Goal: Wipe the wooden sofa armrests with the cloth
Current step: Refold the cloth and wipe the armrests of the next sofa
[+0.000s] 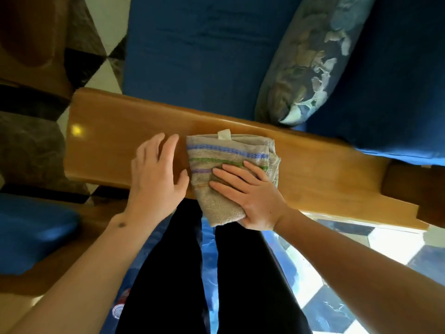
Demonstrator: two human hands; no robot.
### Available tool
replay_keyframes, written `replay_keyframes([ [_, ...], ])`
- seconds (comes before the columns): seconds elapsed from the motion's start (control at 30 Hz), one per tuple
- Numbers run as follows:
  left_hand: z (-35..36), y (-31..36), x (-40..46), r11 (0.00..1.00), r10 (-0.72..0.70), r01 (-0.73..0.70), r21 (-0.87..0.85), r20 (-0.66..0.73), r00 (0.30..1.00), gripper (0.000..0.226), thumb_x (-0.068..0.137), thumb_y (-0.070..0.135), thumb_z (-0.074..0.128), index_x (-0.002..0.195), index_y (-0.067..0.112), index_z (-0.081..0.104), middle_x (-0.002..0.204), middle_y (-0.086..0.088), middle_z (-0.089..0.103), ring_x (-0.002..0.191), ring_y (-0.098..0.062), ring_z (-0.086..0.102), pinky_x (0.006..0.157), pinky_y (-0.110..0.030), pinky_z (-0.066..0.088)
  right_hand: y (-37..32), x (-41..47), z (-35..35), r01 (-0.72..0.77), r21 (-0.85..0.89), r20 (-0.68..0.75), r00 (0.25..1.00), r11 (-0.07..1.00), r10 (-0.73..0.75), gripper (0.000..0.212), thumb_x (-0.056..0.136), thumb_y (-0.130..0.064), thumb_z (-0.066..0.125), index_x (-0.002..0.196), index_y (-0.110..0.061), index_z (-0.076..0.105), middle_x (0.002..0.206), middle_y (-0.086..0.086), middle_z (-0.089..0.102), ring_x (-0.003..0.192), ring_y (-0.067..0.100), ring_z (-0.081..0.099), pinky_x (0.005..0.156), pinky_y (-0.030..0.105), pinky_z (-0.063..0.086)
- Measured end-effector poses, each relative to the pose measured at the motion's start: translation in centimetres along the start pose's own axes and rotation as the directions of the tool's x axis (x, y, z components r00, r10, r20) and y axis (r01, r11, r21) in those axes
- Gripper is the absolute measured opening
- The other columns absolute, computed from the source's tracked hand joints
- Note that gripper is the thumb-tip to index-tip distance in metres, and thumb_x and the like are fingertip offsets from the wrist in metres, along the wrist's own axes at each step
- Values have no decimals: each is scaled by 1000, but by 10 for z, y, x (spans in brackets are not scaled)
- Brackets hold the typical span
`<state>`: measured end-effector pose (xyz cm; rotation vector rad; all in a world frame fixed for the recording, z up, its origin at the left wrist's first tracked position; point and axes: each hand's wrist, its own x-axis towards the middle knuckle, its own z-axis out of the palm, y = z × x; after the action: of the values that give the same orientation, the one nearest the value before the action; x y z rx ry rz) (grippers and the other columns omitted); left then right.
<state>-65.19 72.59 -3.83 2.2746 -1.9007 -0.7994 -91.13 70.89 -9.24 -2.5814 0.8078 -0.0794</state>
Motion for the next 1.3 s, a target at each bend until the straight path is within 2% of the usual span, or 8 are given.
replay_keyframes([
  [0.33, 50, 119, 5, 960, 228, -253, 121, 190, 955, 99, 77, 65, 74, 156, 22, 33, 159, -17, 35, 145, -40, 31, 110, -63, 35, 87, -160, -24, -230, -39, -120, 967, 972, 224, 76, 87, -46, 66, 156, -26, 42, 167, -3, 35, 157, 20, 28, 127, 50, 15],
  [0.5, 62, 158, 17, 975, 191, -206, 80, 166, 968, 95, 83, 68, 63, 157, 21, 27, 161, -13, 33, 147, -37, 28, 115, -59, 31, 116, -226, -32, -372, -66, -196, 915, 926, 353, 75, 86, -44, 58, 156, -25, 41, 166, 1, 37, 152, 25, 36, 125, 48, 21],
  [0.6, 65, 167, 21, 989, 122, -131, 62, 134, 983, 86, 89, 60, 61, 157, 20, 27, 162, -11, 31, 149, -34, 26, 116, -58, 30, 106, -220, -26, -462, -31, -257, 860, 886, 440, 78, 78, -40, 66, 152, -22, 46, 163, 4, 43, 150, 27, 38, 121, 49, 26],
  [0.67, 66, 169, 19, 993, 103, -110, 49, 126, 987, 85, 89, 52, 67, 157, 21, 28, 164, -11, 29, 151, -33, 24, 117, -57, 30, 85, -204, -22, -585, 45, -318, 760, 810, 566, 77, 78, -40, 62, 150, -21, 48, 162, 6, 45, 149, 29, 38, 118, 55, 29],
  [0.83, 54, 131, 12, 998, -55, 53, 25, 95, 994, 84, 89, 56, 66, 158, 27, 26, 166, -8, 24, 152, -30, 19, 120, -55, 22, 9, -105, 2, -885, 314, -372, 218, 343, 902, 74, 87, -47, 52, 156, -21, 42, 167, 6, 36, 154, 28, 27, 125, 51, 12],
  [0.9, 42, 102, 12, 991, -134, 133, 22, 56, 989, 79, 92, 50, 65, 157, 27, 27, 166, -8, 23, 152, -29, 18, 120, -56, 22, -10, -62, 9, -903, 361, -379, 87, 234, 921, 76, 89, -46, 55, 159, -22, 37, 169, 5, 33, 156, 26, 25, 126, 49, 8],
  [1.0, 17, 46, 8, 976, -212, 210, 48, 27, 977, 78, 91, 37, 68, 156, 27, 27, 166, -10, 20, 152, -32, 16, 120, -59, 24, -34, -14, 18, -912, 323, -380, 120, 253, 917, 76, 90, -47, 55, 160, -23, 34, 169, 5, 31, 156, 26, 25, 125, 50, 8],
  [1.3, -52, -103, 0, 840, -530, 522, -149, -22, 848, 105, 79, 55, 81, 159, 25, 20, 166, -9, 19, 152, -34, 17, 120, -60, 22, -114, 119, 36, -826, 208, -279, 463, 524, 841, 79, 89, -46, 54, 161, -23, 30, 171, 5, 27, 157, 29, 21, 125, 56, 7],
])
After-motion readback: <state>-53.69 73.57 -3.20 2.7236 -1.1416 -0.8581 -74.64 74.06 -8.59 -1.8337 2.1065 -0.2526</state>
